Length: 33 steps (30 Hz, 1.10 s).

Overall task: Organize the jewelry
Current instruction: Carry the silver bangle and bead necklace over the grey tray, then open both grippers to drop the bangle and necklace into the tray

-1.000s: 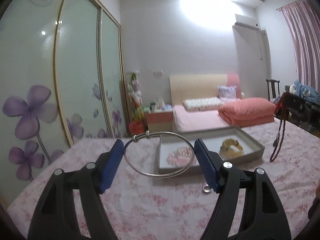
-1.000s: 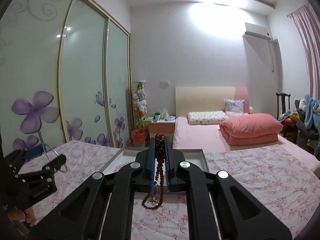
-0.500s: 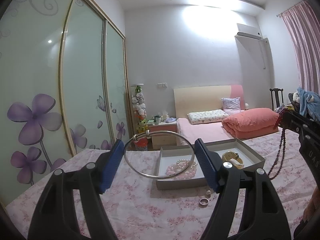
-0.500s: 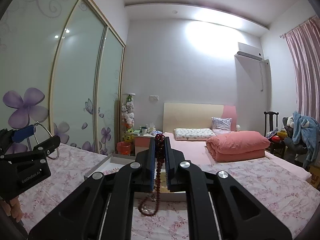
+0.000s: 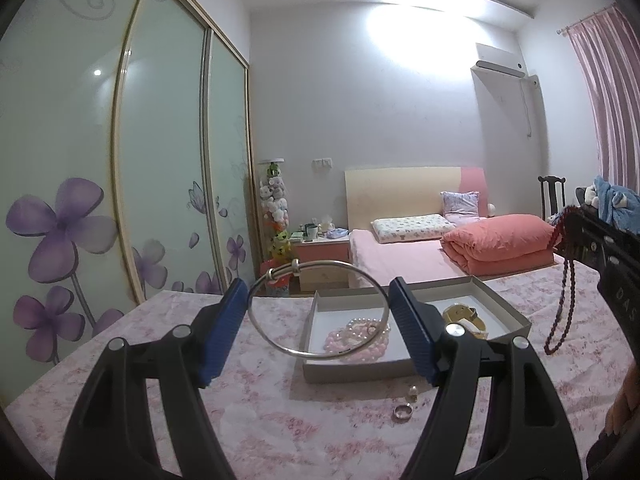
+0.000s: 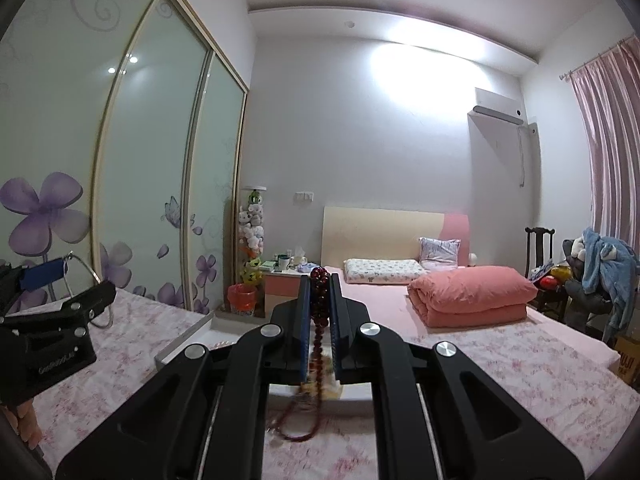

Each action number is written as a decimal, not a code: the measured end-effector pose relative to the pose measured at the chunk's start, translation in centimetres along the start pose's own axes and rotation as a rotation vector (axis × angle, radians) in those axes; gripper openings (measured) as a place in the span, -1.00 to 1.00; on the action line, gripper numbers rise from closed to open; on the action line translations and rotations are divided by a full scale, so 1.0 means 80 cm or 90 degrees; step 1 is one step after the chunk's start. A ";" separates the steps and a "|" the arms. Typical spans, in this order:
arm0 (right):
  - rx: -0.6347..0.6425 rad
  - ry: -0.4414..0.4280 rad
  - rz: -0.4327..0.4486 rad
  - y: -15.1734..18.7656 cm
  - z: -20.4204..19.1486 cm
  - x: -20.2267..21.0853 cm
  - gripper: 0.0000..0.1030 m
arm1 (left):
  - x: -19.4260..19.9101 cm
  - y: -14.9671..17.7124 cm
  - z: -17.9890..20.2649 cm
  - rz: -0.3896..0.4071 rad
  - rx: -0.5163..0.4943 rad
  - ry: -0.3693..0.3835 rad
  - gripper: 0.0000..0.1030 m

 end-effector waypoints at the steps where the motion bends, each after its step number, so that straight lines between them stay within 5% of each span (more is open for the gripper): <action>1: -0.004 0.000 -0.003 0.000 0.003 -0.010 -0.82 | -0.006 -0.001 0.001 -0.002 0.002 0.002 0.37; 11: -0.053 -0.017 -0.087 0.024 0.015 -0.125 -0.82 | -0.115 -0.013 0.027 -0.040 0.020 0.041 0.37; 18: -0.120 -0.074 -0.212 0.056 0.019 -0.203 -0.82 | -0.205 0.002 0.040 -0.119 0.024 0.062 0.37; 25: -0.154 -0.110 -0.307 0.085 0.011 -0.230 -0.81 | -0.253 0.027 0.041 -0.183 0.039 0.087 0.37; 30: -0.177 -0.096 -0.304 0.077 0.025 -0.224 -0.47 | -0.268 0.038 0.041 -0.216 0.041 0.106 0.38; 33: -0.178 -0.083 -0.294 0.070 0.036 -0.215 -0.47 | -0.276 0.042 0.041 -0.233 0.040 0.115 0.39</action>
Point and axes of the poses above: each gripper's, at about its wrist camera, not at the fingertips, and x roughly against the way its jaws point, z to its right, y to its underside, the point moved 1 cm from there along -x, roughly the way its jaws point, and after that the axes turned 3 degrees about y, right-handed, at the moved point
